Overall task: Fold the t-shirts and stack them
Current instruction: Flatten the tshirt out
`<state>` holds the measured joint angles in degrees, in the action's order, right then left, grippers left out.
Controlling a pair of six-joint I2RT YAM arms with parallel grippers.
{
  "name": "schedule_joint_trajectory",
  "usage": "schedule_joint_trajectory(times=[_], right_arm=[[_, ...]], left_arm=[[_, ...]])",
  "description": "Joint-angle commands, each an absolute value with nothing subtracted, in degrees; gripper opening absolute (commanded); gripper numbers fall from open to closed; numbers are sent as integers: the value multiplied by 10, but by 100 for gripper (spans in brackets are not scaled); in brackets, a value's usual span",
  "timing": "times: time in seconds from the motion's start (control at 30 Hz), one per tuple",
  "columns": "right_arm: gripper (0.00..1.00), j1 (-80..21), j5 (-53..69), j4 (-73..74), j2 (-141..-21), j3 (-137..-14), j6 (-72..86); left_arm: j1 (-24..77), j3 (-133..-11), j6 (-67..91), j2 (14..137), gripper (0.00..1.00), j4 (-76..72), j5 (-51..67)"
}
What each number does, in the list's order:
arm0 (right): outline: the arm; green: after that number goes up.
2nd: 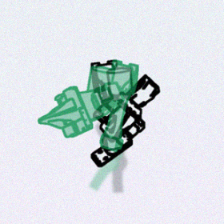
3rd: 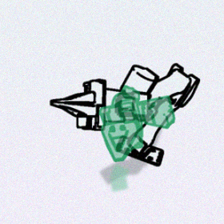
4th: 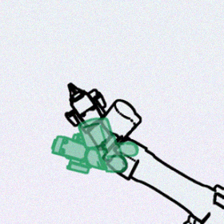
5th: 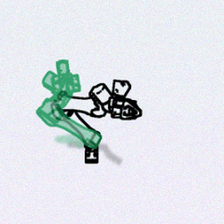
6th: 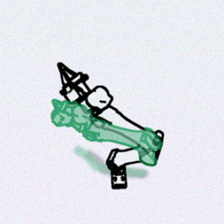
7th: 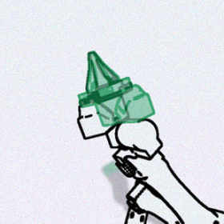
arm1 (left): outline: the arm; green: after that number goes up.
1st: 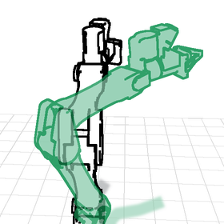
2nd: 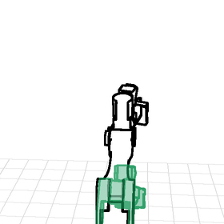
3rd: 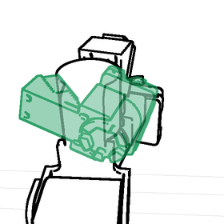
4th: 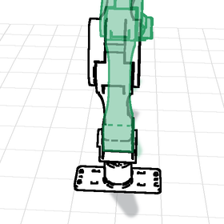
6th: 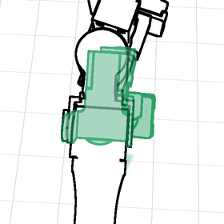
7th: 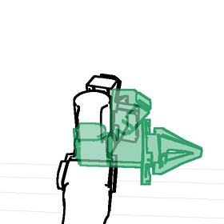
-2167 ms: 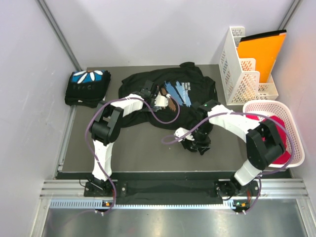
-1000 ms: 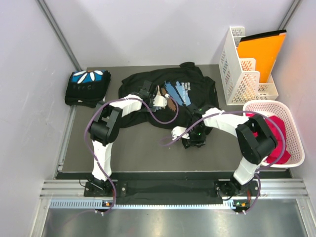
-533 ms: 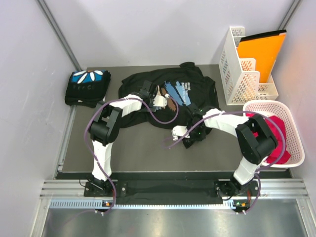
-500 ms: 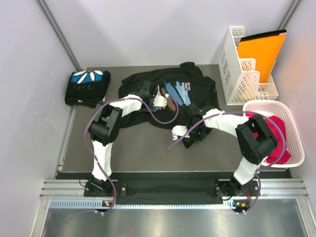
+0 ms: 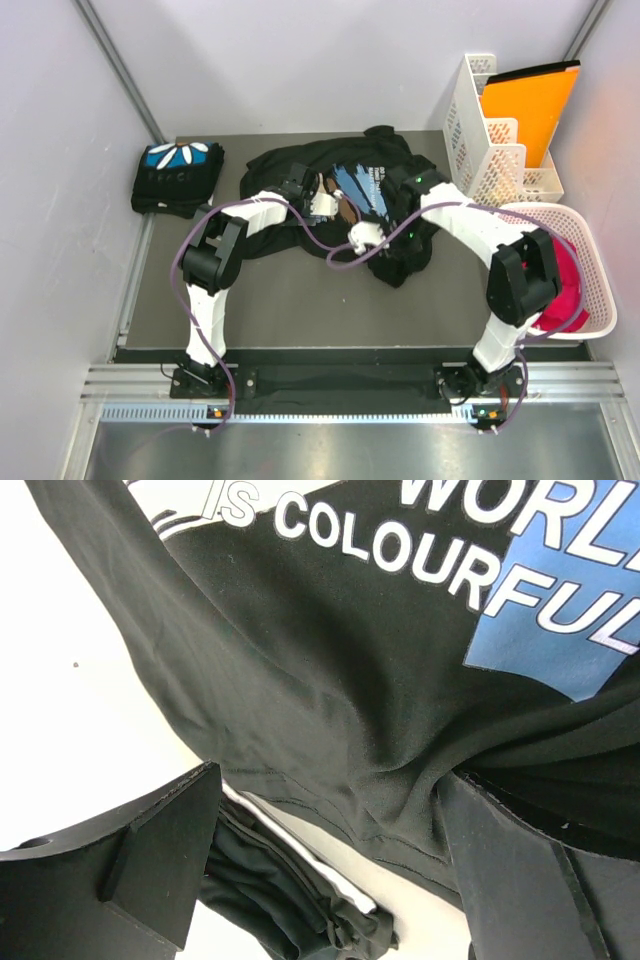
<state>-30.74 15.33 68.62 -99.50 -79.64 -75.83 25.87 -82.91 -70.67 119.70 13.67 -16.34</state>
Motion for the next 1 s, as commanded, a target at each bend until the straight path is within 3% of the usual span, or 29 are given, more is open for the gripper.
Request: schedule_joint_trajectory(times=[0.0, 0.4, 0.63, 0.97], right_arm=[[0, -291, 192, 837, -1000, -877, -817], [0, -290, 209, 809, -1049, -920, -795], [0, -270, 210, 770, -1055, -926, -766], [0, -226, 295, 737, -1078, -982, -701]], left_arm=[[253, -838, -705, 1173, 93, 119, -161], [254, -834, -697, 1162, 93, 127, -145], [256, -823, -627, 1082, 96, 212, 15], [256, -702, -524, 953, 99, 138, 169]])
